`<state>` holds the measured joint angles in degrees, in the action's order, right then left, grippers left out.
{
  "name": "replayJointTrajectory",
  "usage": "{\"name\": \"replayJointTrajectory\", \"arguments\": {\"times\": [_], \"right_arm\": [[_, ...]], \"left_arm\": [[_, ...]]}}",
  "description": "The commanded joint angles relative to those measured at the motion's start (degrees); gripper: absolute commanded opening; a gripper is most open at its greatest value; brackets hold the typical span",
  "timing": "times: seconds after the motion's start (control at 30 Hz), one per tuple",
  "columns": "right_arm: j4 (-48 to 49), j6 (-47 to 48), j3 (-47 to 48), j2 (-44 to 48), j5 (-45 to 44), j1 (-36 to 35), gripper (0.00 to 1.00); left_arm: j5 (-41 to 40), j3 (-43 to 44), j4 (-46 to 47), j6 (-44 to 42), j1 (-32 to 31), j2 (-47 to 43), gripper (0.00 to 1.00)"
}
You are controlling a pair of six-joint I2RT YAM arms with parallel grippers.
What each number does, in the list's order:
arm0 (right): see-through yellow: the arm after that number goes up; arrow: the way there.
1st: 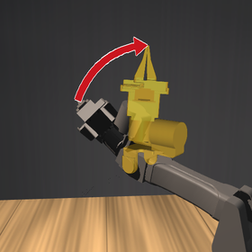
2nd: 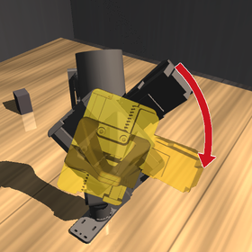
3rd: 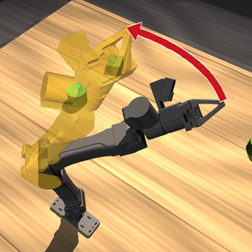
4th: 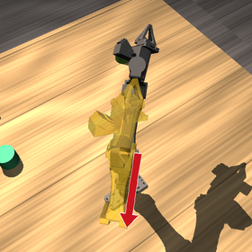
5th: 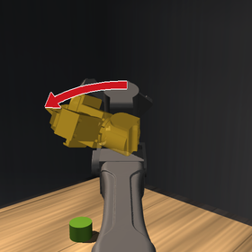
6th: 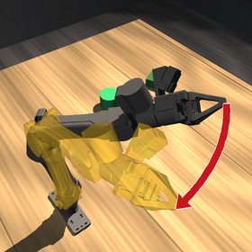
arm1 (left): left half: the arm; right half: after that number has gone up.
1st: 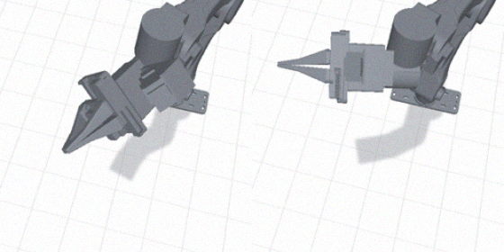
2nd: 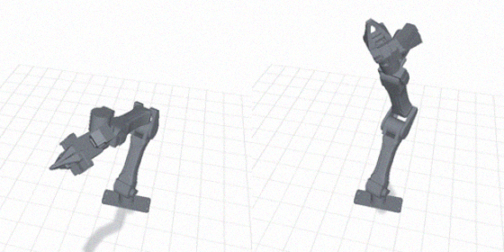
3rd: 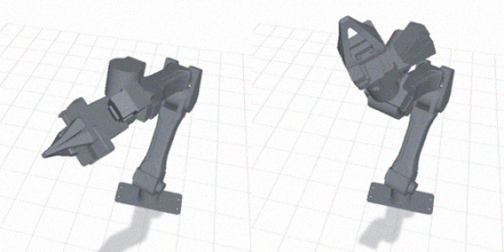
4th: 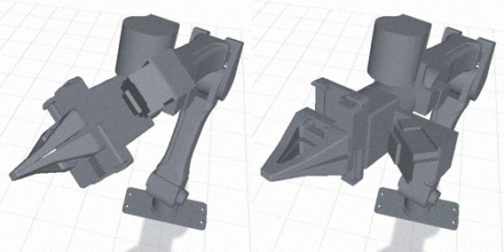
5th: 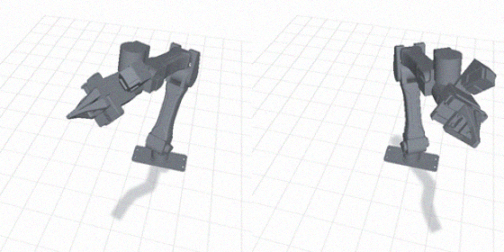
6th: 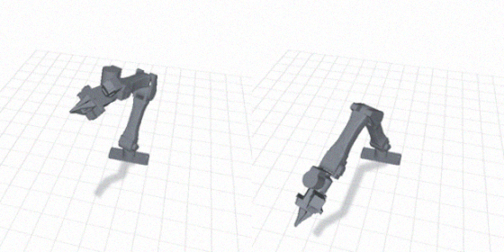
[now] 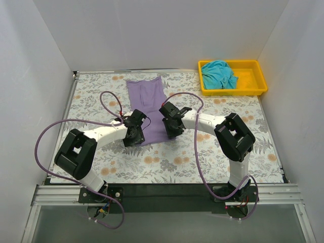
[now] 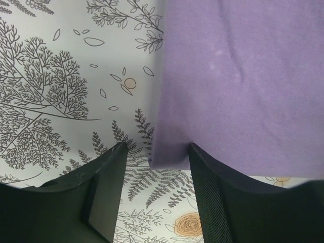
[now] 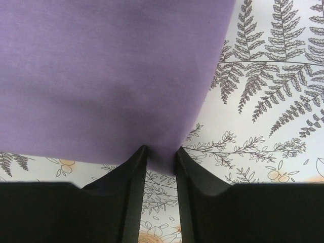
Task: Fold and stack the t-shirts
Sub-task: Fold the tshirt
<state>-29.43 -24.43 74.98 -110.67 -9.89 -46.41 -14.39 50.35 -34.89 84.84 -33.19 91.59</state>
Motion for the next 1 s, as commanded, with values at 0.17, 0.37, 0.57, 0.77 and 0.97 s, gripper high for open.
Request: {"name": "replayJointTrajectory", "arguments": {"times": [0.17,0.37,0.57,0.77,0.97], "right_arm": [[-4.41,-0.71,-3.44,-6.66,0.40,-0.96,0.22],[-4.32,-0.19,-3.96,-7.36,2.15,-0.96,0.07],[-4.58,1.31,-4.05,-5.87,3.73,-0.96,0.01],[-10.28,4.38,-6.95,0.01,12.15,-1.22,0.01],[-20.83,7.02,-16.35,12.22,18.50,-4.81,0.01]], "left_arm": [[6.92,-6.40,3.51,1.74,-1.35,7.37,0.35],[8.41,-7.54,4.22,1.47,-1.35,7.81,0.03],[7.10,-5.62,0.98,-0.55,-1.35,5.97,0.00],[14.12,-1.31,-10.16,-5.63,-1.79,0.53,0.00],[24.57,-0.95,-23.78,-4.69,-5.83,-14.40,0.00]]}}
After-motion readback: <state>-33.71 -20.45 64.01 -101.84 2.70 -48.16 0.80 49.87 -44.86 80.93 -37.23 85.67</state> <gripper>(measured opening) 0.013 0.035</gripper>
